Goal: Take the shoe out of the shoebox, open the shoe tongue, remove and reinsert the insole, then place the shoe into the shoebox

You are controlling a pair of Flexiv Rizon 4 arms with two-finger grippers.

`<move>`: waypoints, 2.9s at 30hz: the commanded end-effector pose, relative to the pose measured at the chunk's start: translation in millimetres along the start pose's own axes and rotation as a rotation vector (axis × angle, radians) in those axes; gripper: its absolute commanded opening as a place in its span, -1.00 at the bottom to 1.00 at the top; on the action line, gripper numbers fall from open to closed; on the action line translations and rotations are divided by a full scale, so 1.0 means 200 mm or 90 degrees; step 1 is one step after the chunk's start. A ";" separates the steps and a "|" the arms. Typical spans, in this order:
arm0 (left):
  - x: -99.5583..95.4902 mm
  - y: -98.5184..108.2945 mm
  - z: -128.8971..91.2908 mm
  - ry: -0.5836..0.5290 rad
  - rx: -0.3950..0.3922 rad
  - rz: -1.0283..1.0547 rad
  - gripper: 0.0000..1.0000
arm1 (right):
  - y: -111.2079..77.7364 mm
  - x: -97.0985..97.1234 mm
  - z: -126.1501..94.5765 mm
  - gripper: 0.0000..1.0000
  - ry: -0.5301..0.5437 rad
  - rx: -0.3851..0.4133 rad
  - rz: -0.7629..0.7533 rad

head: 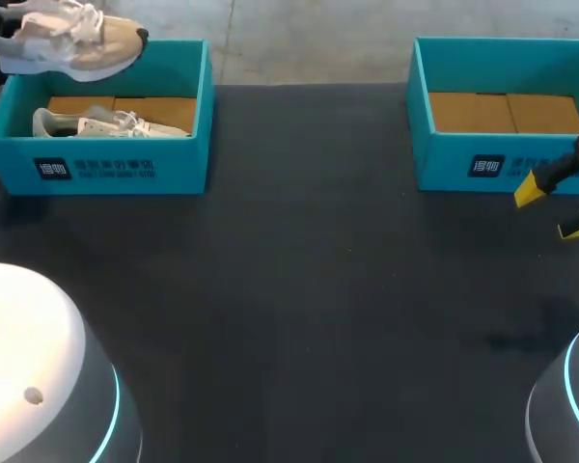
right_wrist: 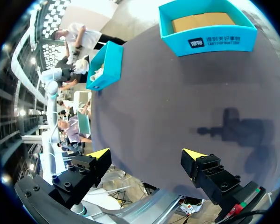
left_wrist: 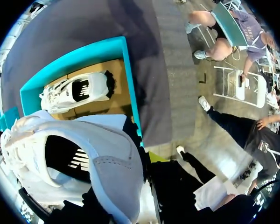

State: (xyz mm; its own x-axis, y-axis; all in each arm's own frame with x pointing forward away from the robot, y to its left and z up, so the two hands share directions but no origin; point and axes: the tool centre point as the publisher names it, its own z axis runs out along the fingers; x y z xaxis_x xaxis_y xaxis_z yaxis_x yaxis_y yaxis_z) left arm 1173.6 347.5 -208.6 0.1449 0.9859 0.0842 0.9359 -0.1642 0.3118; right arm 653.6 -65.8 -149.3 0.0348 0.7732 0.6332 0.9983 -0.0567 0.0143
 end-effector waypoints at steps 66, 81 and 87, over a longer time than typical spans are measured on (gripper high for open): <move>-0.15 0.12 0.26 0.075 0.029 -0.038 -1.00 | 0.00 0.00 0.00 1.00 -0.002 0.000 0.001; -0.21 0.10 0.40 0.081 0.049 -0.036 -1.00 | 0.00 0.00 0.00 1.00 -0.002 0.000 0.001; -0.20 0.12 0.46 0.086 0.047 -0.042 -1.00 | 0.00 0.00 0.00 1.00 -0.002 0.000 0.001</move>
State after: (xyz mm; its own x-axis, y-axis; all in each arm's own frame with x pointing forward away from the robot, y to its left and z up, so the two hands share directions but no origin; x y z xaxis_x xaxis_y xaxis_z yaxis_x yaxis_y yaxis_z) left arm 1211.1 306.2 -286.6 0.0425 0.9797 0.1958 0.9623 -0.0929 0.2558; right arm 653.6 -65.8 -149.3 0.0348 0.7732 0.6332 0.9983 -0.0567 0.0143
